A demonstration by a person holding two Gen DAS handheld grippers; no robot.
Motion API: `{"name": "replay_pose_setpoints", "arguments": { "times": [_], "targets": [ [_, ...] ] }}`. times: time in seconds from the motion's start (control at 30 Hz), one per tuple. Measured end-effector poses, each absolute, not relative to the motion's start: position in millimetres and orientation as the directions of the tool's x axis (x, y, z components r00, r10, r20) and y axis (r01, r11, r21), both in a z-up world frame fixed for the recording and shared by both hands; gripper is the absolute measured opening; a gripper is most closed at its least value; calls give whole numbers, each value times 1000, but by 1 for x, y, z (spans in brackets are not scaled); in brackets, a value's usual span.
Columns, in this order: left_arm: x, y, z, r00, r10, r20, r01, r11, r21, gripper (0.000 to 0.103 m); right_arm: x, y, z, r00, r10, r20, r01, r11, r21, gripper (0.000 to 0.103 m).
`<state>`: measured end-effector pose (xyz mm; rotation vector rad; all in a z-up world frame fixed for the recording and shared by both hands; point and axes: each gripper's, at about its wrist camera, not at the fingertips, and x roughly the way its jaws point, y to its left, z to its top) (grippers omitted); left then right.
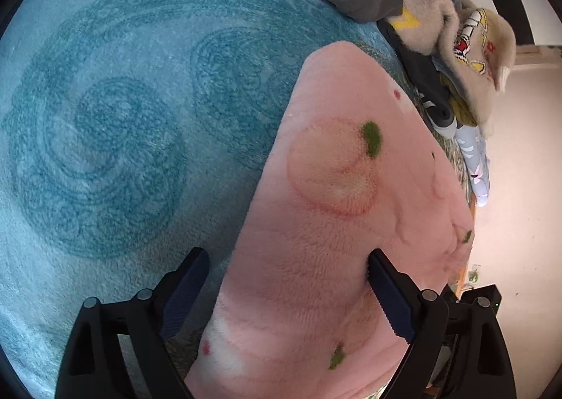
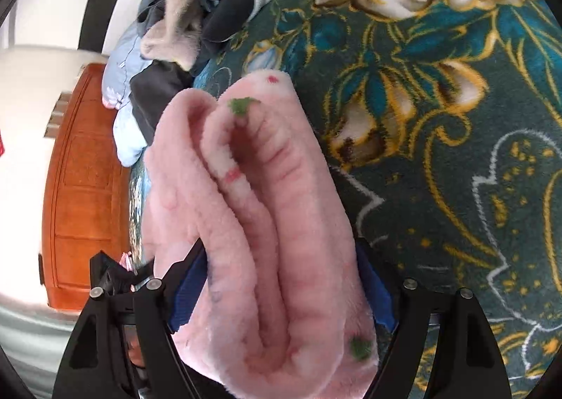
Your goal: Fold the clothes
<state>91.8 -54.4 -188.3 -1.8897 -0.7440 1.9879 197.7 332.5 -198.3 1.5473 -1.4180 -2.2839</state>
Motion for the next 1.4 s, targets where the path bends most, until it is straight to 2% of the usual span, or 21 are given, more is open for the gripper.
{"name": "replay_pose_setpoints", "arguments": {
  "times": [0.17, 0.23, 0.27, 0.37, 0.43, 0.53, 0.73, 1.0, 1.2, 1.4],
  "targets": [
    [98, -48, -185, -79, 539, -839, 121, -830, -544, 89, 190, 332, -203, -497, -495, -713, -454, -551, 700, 81],
    [102, -45, -181, -76, 547, -833, 109, -826, -553, 76, 191, 331, -202, -490, -493, -719, -473, -542, 695, 74],
    [105, -43, -178, -81, 543, -836, 99, -830, -549, 73, 190, 331, -201, -487, -493, -721, -481, -537, 693, 68],
    [112, -39, -168, -102, 526, -845, 58, -844, -532, 55, 191, 327, -192, -490, -493, -719, -475, -541, 694, 51],
    [116, -37, -160, -115, 520, -846, 31, -850, -526, 44, 190, 325, -184, -494, -488, -720, -460, -556, 693, 47],
    [121, -35, -147, -131, 520, -844, -5, -852, -524, 40, 189, 321, -171, -505, -493, -708, -435, -564, 702, 44],
    [125, -46, -117, -161, 525, -836, -55, -850, -524, 40, 173, 293, -137, -504, -501, -703, -365, -614, 700, 44],
    [109, -125, -78, -237, 545, -804, -47, -834, -550, 40, 149, 249, -93, -504, -521, -689, -264, -667, 697, 44],
    [93, -220, -65, -304, 519, -799, 81, -822, -564, 40, 104, 170, -78, -455, -582, -674, -171, -686, 708, 44],
    [83, -326, -89, -348, 498, -794, 259, -763, -592, 40, 48, 70, -83, -339, -635, -694, -89, -712, 696, 44]
  ]
}}
